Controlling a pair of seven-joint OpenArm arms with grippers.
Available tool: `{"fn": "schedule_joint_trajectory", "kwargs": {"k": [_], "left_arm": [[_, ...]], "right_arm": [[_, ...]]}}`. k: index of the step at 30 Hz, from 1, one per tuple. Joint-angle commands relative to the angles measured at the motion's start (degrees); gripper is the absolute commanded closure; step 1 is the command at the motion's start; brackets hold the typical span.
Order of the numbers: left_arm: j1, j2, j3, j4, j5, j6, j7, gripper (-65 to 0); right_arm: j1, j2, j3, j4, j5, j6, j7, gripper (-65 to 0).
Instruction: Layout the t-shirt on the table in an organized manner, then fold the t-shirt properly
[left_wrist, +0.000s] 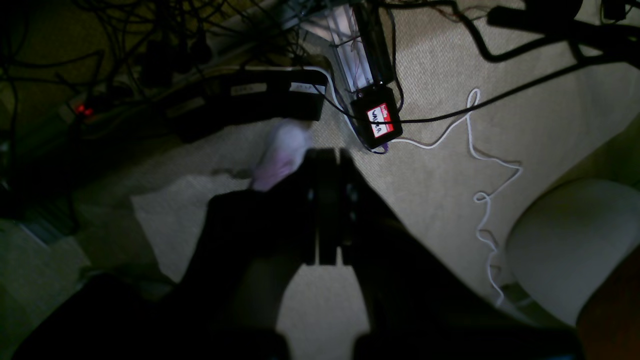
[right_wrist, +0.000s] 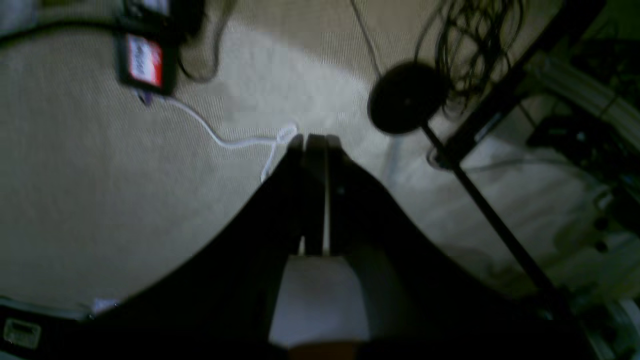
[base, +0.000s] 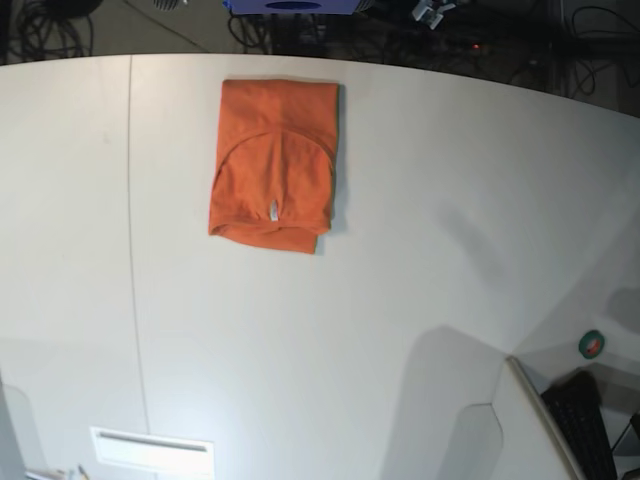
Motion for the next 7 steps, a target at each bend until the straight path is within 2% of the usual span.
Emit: {"fn": "schedule_joint_trajectory", "kwargs": {"k": [1,7], "left_arm": [[0.2,-0.4,0.0,0.0,-0.1,-0.2,-0.3,0.0],[0.2,-0.5,-0.7,0.0,-0.5,-0.2,-0.3,0.0]], "right_arm": [[-0.6,0.5,0.0,0.7,0.1,-0.3,0.3,0.0],[0.6,0.7,-0.1,2.3,0.0,-0.3,0.3,0.0]]}}
